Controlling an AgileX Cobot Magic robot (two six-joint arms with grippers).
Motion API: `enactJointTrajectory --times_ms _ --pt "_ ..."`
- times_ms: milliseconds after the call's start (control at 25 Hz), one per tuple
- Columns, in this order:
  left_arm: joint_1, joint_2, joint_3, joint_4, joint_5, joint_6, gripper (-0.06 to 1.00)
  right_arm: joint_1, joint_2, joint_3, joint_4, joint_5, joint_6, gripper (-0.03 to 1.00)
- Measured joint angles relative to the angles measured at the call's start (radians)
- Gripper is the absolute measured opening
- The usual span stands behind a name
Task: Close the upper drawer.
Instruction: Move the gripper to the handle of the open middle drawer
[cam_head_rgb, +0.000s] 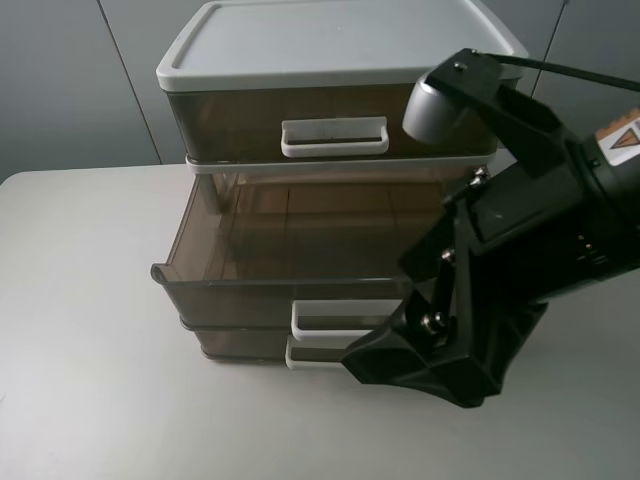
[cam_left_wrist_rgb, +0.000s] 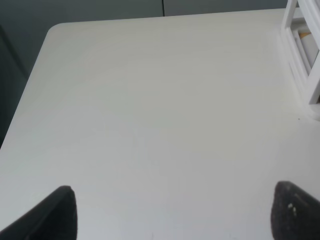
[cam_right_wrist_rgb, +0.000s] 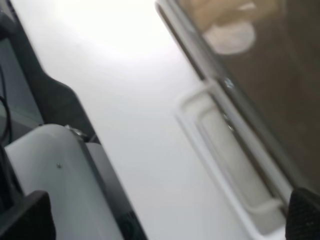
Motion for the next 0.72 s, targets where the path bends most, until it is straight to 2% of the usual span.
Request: enactJointTrajectory --times_ms 120,280,560,720 --pt "0.0 0.0 0.0 0.0 0.0 0.0 0.74 0.095 0.021 0.0 -0.008 -0.065 0.109 0.7" --pt "0.0 0.0 0.0 0.0 0.0 0.0 0.74 0.172 0.029 0.042 -0.011 -0.172 0.217 0.7" --pt "0.0 0.0 0.0 0.0 0.0 0.0 0.74 0.188 0.069 0.107 -0.061 -0.27 0.365 0.7" --pt "0.0 0.0 0.0 0.0 0.0 0.0 0.74 0.188 0.111 0.122 -0.06 -0.291 0.388 0.7"
